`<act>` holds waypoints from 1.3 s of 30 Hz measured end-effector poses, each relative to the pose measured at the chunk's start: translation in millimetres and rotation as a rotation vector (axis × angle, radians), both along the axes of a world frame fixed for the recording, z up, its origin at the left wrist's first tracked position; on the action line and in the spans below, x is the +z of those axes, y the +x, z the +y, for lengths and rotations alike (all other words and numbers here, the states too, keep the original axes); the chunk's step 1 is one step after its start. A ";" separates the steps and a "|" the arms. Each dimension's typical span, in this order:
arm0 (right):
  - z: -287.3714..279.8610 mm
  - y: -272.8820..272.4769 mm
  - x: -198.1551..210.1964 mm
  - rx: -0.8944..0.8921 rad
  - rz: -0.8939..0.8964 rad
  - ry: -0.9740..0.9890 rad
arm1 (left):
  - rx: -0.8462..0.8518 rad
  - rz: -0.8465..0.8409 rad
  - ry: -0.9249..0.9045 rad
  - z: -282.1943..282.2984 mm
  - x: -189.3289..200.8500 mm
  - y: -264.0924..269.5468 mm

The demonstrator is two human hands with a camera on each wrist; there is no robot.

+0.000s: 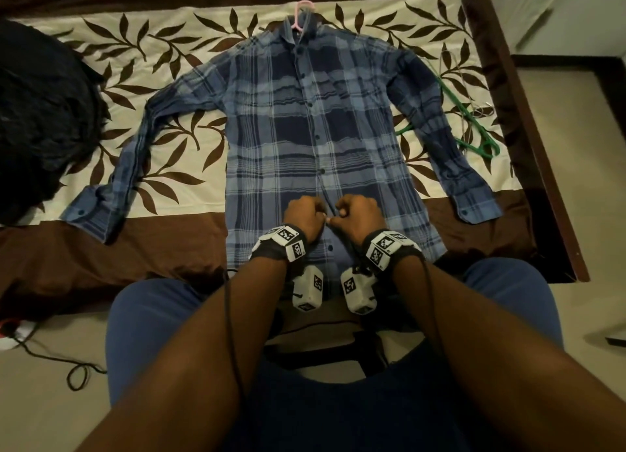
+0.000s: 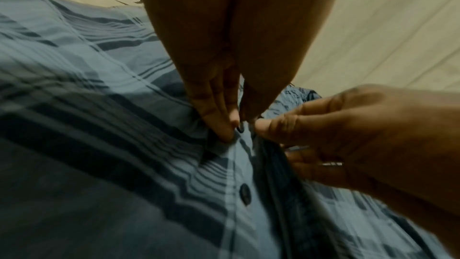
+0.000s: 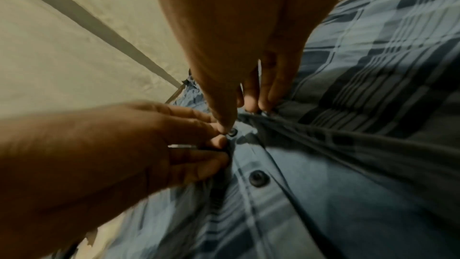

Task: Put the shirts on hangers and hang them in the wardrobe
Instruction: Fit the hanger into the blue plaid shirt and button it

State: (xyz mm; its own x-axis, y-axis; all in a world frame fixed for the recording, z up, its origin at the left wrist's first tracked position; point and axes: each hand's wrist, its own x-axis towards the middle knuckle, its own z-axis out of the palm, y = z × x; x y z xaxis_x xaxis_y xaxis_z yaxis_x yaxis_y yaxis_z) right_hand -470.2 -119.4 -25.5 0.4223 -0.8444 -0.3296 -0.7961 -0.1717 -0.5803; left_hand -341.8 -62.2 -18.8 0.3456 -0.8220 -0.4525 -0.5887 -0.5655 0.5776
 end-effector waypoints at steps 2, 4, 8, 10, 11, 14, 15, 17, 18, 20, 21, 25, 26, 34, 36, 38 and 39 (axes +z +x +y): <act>0.1 2.8 -4.2 0.001 0.050 -0.011 | 0.045 -0.024 0.016 -1.7 -5.6 -0.1; -2.2 3.8 -6.4 -0.002 0.077 -0.012 | 0.050 -0.054 0.016 -2.3 -10.1 -0.5; -5.8 3.2 -10.7 -0.068 0.009 0.006 | -0.001 -0.120 0.026 -0.4 -15.6 -4.5; -7.5 -0.6 -10.9 -0.164 -0.096 0.057 | 0.013 -0.122 0.038 -1.6 -15.4 -5.4; -8.2 -2.7 -9.4 -0.197 -0.141 0.078 | 0.040 -0.106 0.048 -2.8 -14.5 -5.2; -10.8 -6.4 -7.3 -0.240 -0.239 0.127 | 0.094 -0.068 0.075 -5.8 -11.7 -3.9; -11.3 -6.8 -6.6 -0.241 -0.254 0.138 | 0.086 -0.063 0.084 -6.6 -10.4 -3.9; -12.2 -6.9 -4.4 -0.233 -0.273 0.153 | 0.065 -0.041 0.104 -7.4 -7.4 -3.9; -12.7 -7.3 -2.8 -0.228 -0.279 0.152 | 0.076 -0.013 0.105 -7.2 -8.1 -3.3; -13.7 -7.2 2.1 -0.224 -0.299 0.145 | 0.153 0.072 0.058 -5.9 -7.3 -0.4; -14.1 -7.1 4.4 -0.224 -0.312 0.138 | 0.213 0.147 0.018 -4.5 -5.4 0.7; -14.5 -4.3 12.3 -0.187 -0.330 0.140 | 0.413 0.459 -0.074 -0.1 5.9 0.4; -14.6 -3.6 14.2 -0.174 -0.314 0.147 | 0.432 0.503 -0.084 0.1 8.4 0.1; -13.3 -1.5 28.0 -0.180 -0.190 -0.046 | 0.391 0.504 -0.083 -1.7 10.4 4.5; -11.5 0.4 27.5 -0.120 -0.219 -0.035 | 0.374 0.478 -0.069 -2.8 10.2 5.3; -11.4 2.0 24.2 -0.078 -0.244 -0.014 | 0.369 0.480 -0.059 -3.5 11.1 5.2; -11.6 2.7 22.1 -0.068 -0.243 -0.003 | 0.371 0.491 -0.058 -3.9 11.3 5.2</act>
State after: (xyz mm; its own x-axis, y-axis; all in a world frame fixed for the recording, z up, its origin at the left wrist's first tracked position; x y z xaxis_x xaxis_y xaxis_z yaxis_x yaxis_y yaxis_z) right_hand -467.6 -131.0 -3.4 0.4312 -0.8743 -0.2228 -0.6429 -0.1245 -0.7558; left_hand -336.5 -66.1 -7.5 0.3757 -0.7152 -0.5893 -0.0165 -0.6410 0.7674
